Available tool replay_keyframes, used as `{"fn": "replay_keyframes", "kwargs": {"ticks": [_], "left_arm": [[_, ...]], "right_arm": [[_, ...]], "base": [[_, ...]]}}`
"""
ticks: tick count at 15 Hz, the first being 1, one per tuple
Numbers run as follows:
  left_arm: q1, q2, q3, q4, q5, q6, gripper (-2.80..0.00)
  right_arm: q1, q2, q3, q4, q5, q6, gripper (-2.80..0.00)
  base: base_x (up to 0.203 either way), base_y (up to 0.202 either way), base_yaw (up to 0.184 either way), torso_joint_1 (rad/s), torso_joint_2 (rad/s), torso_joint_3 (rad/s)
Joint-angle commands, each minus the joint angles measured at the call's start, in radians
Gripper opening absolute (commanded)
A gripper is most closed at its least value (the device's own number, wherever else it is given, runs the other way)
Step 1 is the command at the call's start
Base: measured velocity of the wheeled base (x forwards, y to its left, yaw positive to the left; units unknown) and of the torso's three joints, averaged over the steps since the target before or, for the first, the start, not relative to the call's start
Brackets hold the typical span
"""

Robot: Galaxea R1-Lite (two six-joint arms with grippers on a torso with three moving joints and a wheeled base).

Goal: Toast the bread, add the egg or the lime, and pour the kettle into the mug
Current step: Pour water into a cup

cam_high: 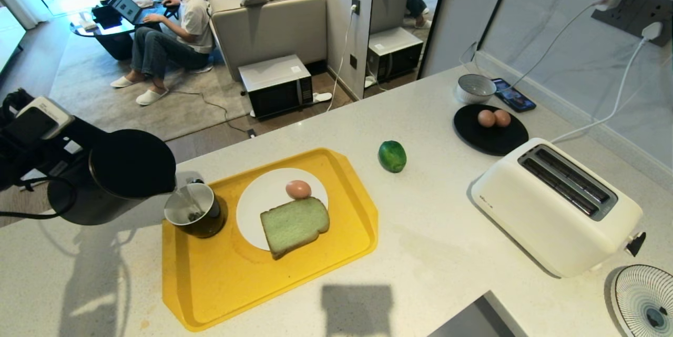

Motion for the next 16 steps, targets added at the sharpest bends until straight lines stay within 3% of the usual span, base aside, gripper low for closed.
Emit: {"fn": "replay_keyframes", "kwargs": {"ticks": [1, 16], "left_arm": [[-0.001, 0.0, 0.005, -0.008, -0.001, 0.011, -2.8], [-0.001, 0.02, 0.007, -0.012, 0.009, 0.031, -2.8]], "right_arm": [[-0.002, -0.001, 0.002, 0.0, 0.0, 0.0, -2.8], [0.0, -0.001, 0.002, 0.0, 0.0, 0.0, -2.8]], "base": [[0.0, 0.0, 0.0, 0.0, 0.0, 0.0], [0.0, 0.0, 0.0, 0.0, 0.0, 0.0]]}}
